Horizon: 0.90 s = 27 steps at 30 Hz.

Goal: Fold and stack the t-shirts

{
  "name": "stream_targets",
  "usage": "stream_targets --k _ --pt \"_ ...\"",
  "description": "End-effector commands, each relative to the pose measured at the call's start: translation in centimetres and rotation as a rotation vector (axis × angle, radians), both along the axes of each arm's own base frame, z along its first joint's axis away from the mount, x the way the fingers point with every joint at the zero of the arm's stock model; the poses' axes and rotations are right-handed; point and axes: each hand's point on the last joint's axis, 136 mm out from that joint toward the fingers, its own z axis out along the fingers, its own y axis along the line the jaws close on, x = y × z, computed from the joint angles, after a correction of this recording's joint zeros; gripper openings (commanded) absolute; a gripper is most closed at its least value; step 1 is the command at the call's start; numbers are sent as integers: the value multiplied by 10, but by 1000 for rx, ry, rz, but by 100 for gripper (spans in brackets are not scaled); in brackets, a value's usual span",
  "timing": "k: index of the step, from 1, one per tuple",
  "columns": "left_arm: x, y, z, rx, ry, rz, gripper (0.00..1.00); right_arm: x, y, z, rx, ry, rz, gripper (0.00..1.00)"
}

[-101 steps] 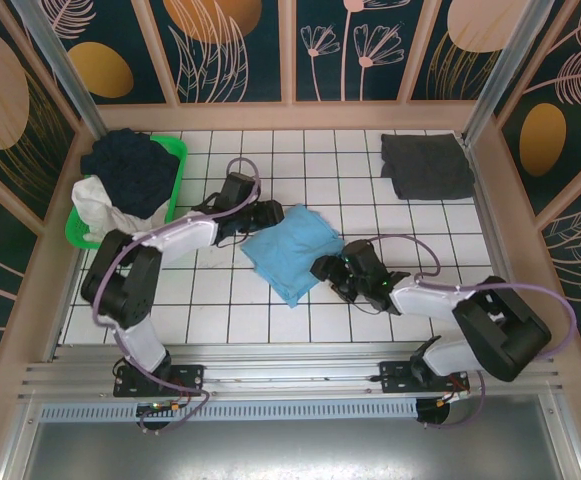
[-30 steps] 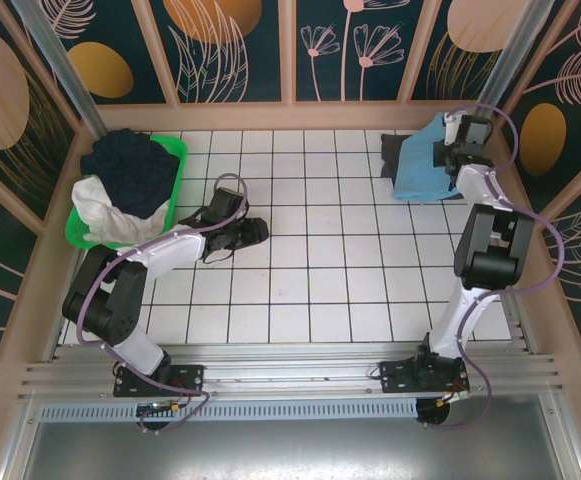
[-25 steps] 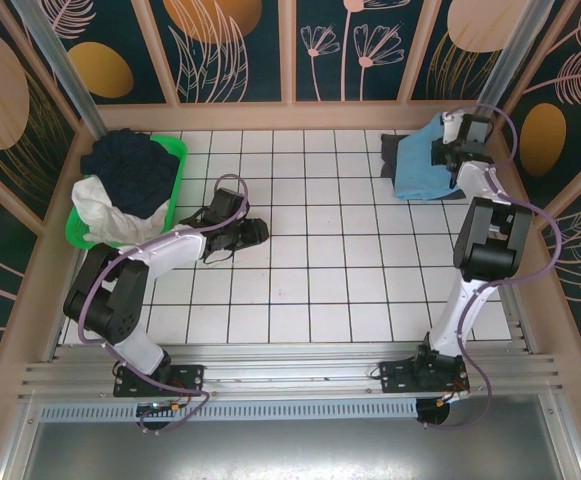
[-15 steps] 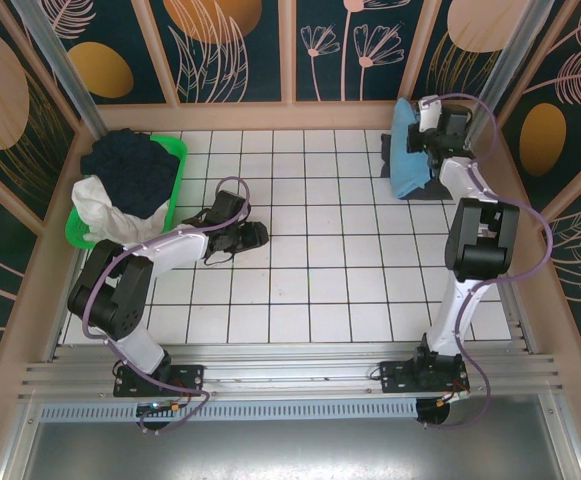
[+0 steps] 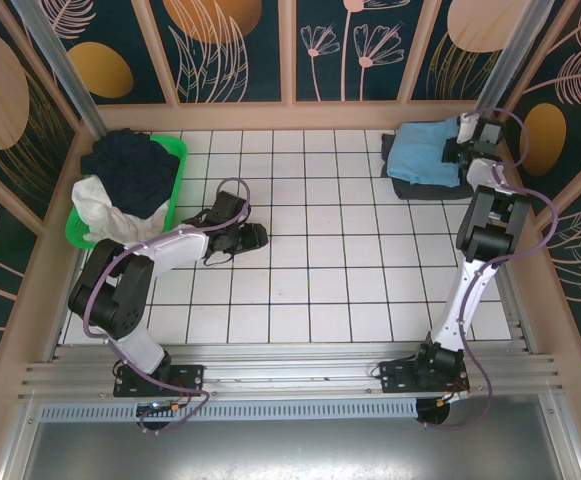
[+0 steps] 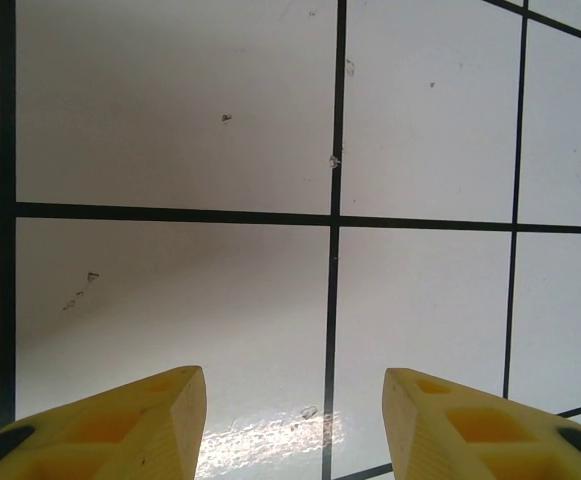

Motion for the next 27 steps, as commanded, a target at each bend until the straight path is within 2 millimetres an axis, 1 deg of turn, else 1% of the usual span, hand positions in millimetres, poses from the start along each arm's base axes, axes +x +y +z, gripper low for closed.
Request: stream_targets --k 1,4,6,10,12,13,15,17,18,20,22,23,25,27 --pt "3 6 -1 34 4 9 50 8 19 39 46 -28 62 0" --pt "3 6 -2 34 7 10 50 2 40 69 105 -73 100 0" --pt "3 5 -1 31 3 6 50 -6 60 91 122 -113 134 0" --pt "2 5 2 32 -2 -2 50 -26 106 121 130 -177 223 0" --pt "1 6 1 37 2 -8 50 -33 123 132 131 -200 255 0" --pt "0 7 0 42 4 -10 50 -36 129 133 134 -206 260 0" --pt "0 8 1 50 2 -9 49 -41 128 140 156 -227 236 0" --pt "1 8 2 48 -2 -7 50 -46 124 139 168 -235 220 0" --pt "1 9 1 49 1 -6 50 -47 118 138 170 -242 199 0" --pt "0 8 -2 45 9 -9 49 -44 103 128 174 -239 169 0" --pt "-1 7 -5 44 17 -12 49 -39 85 113 184 -210 136 0" --pt "0 7 -6 44 19 -11 49 -37 79 105 189 -196 142 0" --pt "-1 7 -7 45 23 -10 49 -33 61 88 182 -173 118 0" --pt "-1 6 -8 45 28 -11 49 -27 41 67 194 -125 106 0"
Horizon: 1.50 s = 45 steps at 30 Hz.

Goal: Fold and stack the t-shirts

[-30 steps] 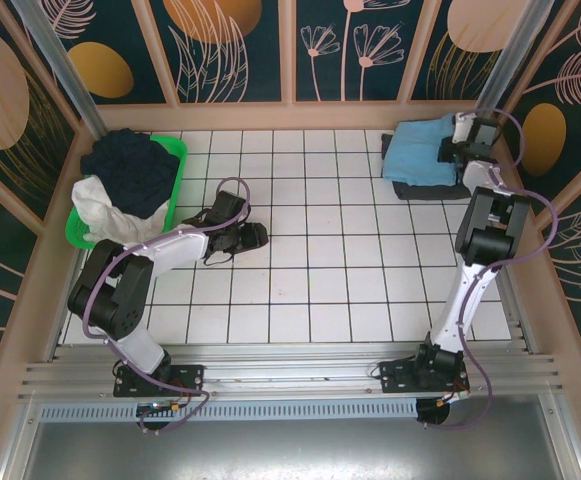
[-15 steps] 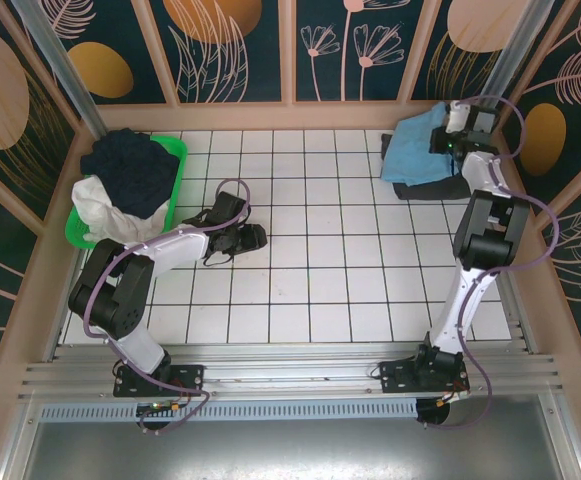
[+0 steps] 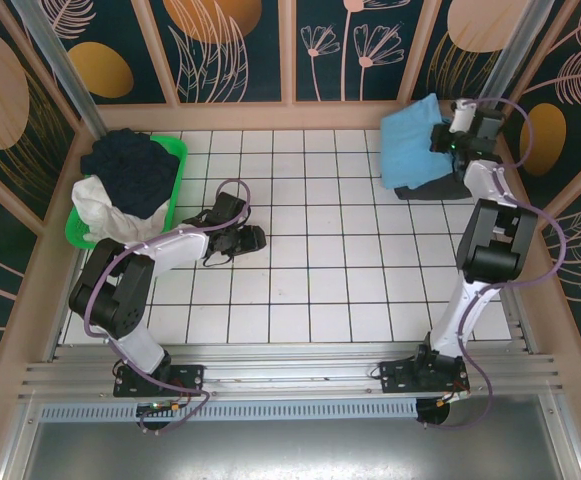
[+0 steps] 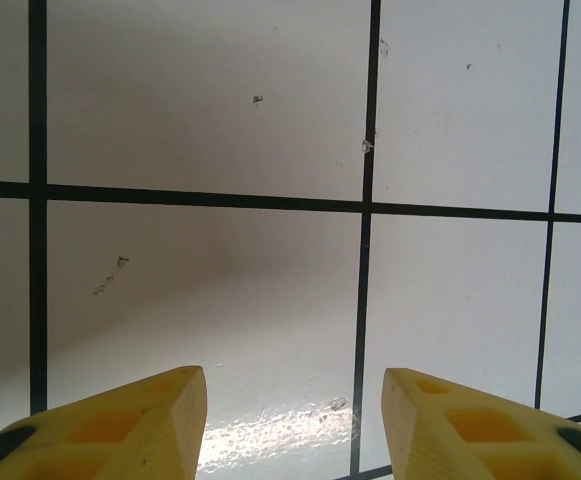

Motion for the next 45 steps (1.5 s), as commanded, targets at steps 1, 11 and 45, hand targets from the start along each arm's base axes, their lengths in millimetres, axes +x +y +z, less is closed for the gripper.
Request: stream_targets --k 1,11,45 --pt "2 0 -2 7 11 -10 49 15 -31 -21 16 25 -3 0" --pt "1 3 -3 21 20 2 49 44 -88 -104 32 221 -38 9" --pt "-9 7 6 6 -32 -29 51 -9 64 -84 -433 184 -164 67"
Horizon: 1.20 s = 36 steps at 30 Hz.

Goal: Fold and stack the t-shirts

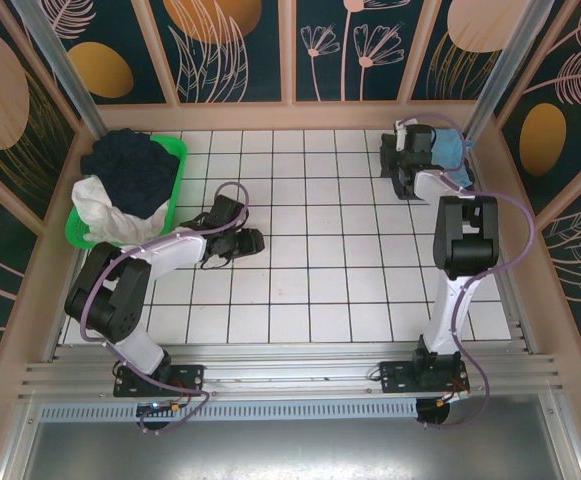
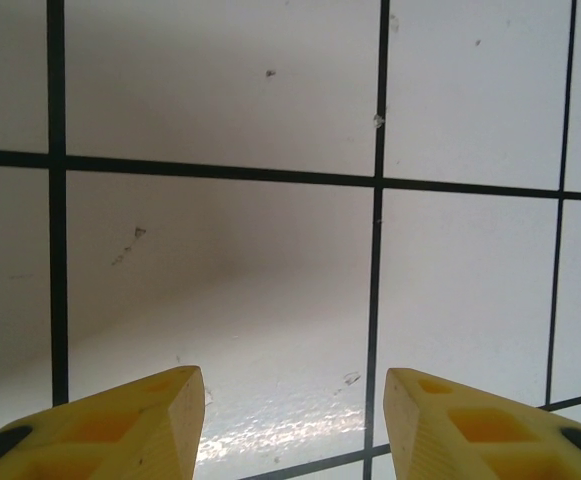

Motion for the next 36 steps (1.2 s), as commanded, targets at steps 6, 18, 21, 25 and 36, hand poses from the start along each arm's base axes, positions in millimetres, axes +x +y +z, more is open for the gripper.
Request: stream_targets --k 6,18,21,25,36 --pt "2 -1 1 -12 -19 -20 50 -23 -19 -40 -194 174 -47 69" --pt "2 0 5 -7 -31 -18 50 -30 -29 -37 -337 227 -69 26" --pt "3 0 6 -8 -32 -19 50 -36 -26 -16 -326 183 -52 16" --pt "3 -1 6 -11 -35 -19 50 -46 -28 0 -330 157 -34 7" --pt "-2 1 4 -18 -36 -20 50 -71 -48 2 -256 169 -22 2"
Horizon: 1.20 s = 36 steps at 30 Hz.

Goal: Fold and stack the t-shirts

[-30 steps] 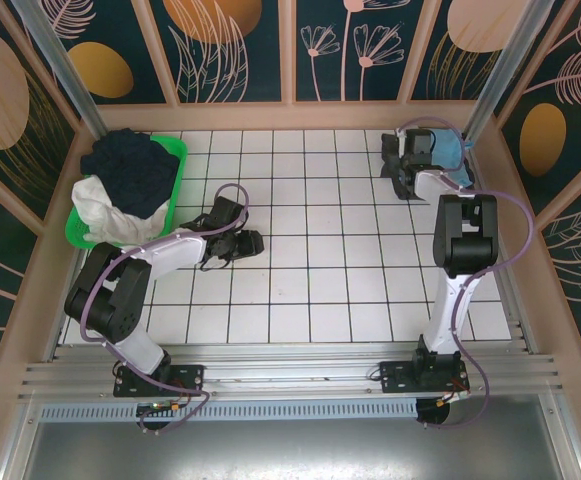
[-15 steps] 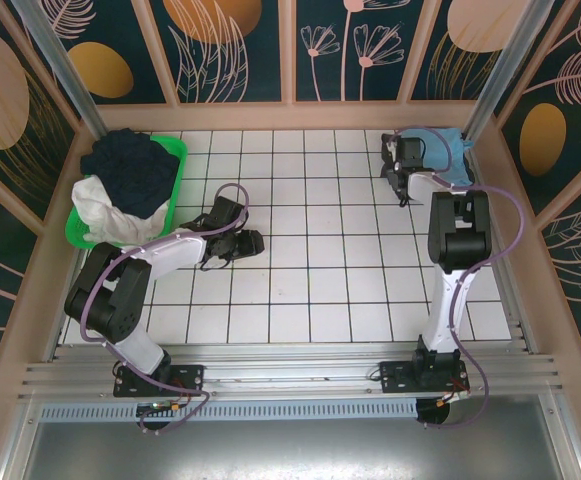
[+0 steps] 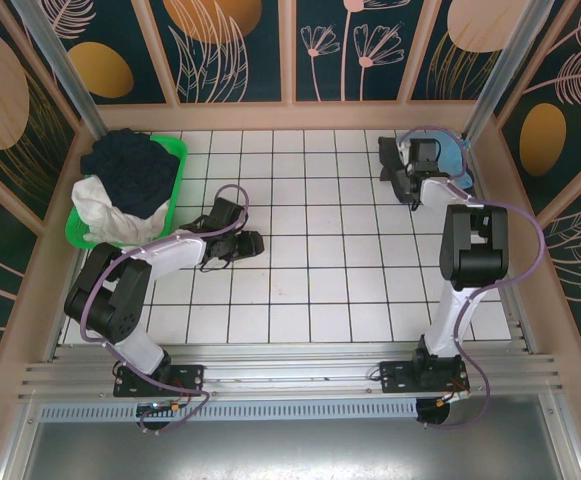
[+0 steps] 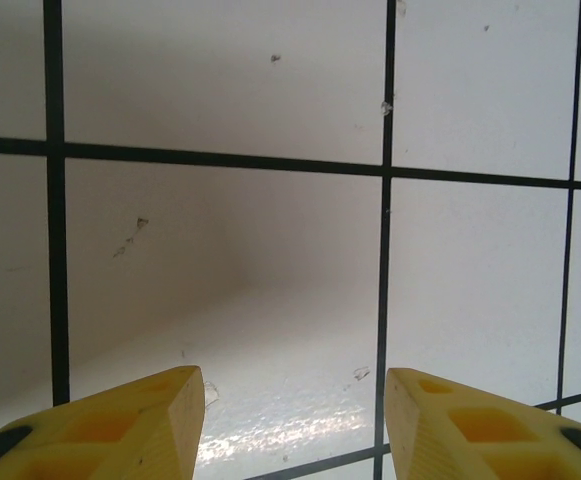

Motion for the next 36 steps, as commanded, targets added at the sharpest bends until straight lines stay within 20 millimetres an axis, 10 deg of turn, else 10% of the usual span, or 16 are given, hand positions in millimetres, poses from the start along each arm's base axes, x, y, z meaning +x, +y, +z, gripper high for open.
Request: stream_targets --k 1,12,22,28,33,36 --pt "1 1 8 -16 -30 -10 50 -9 3 29 82 -64 38 2" --pt "0 2 5 -7 -28 -9 50 -32 38 -36 222 182 179 29" --pt "1 2 5 -5 -25 -4 51 -7 37 44 539 -94 149 48" --pt "0 2 4 -6 -27 -9 51 13 -31 -16 481 -49 -184 52" --pt "-1 3 0 0 -23 -11 51 -3 -19 -56 368 56 -156 68" --pt "-1 3 0 -2 -22 -13 51 -2 -18 -45 306 45 -152 84"
